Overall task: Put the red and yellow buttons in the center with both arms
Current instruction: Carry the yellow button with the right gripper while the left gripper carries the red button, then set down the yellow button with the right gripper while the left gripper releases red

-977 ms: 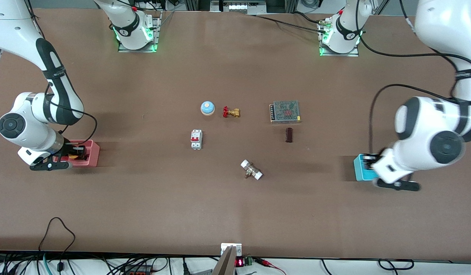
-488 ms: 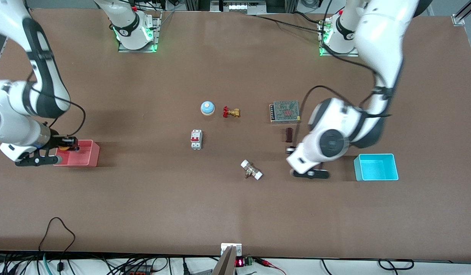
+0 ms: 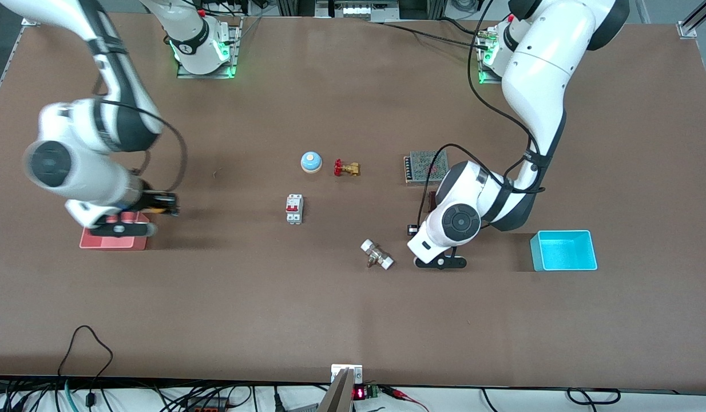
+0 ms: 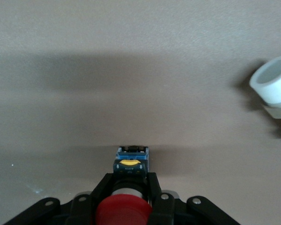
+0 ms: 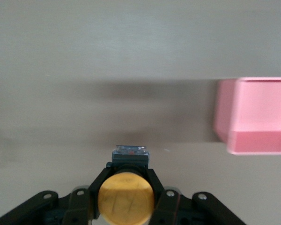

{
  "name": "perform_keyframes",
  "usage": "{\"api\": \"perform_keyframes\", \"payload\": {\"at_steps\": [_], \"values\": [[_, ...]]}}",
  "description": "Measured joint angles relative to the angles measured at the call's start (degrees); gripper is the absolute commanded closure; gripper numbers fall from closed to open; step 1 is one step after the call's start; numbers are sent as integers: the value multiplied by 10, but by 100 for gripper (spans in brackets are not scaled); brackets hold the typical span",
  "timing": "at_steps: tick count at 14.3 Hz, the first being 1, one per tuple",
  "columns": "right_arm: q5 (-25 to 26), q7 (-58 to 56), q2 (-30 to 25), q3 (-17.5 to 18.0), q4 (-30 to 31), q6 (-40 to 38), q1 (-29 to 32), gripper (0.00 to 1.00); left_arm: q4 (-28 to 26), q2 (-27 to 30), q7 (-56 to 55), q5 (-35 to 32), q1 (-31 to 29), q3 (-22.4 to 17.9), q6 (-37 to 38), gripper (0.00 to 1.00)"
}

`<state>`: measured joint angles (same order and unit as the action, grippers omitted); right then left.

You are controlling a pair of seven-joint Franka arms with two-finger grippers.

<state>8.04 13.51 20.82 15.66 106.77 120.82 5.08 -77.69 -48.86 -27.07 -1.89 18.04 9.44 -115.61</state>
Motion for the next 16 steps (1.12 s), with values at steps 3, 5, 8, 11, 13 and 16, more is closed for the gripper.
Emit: {"api": "perform_keyframes", "payload": {"at_steps": [3, 5, 8, 11, 13, 16], "values": [[15, 21, 38, 0, 20, 68, -32, 82, 3, -1, 0, 0, 0, -2, 0, 0], [45, 26, 61, 0, 21, 87, -37, 81, 5, -1, 0, 0, 0, -3, 0, 0], [54, 26, 77, -2, 21, 96, -37, 78, 11, 0, 0, 0, 0, -3, 0, 0], [54, 26, 83, -2, 21, 101, -37, 76, 30, 22, 0, -2, -2, -6, 2, 0], [54, 26, 87, -2, 21, 103, -37, 61, 40, 65, 17, -20, -16, -13, 17, 0], [54, 26, 92, -2, 20, 104, -37, 36, 44, 147, 92, -29, -70, -18, 65, 0]]}}
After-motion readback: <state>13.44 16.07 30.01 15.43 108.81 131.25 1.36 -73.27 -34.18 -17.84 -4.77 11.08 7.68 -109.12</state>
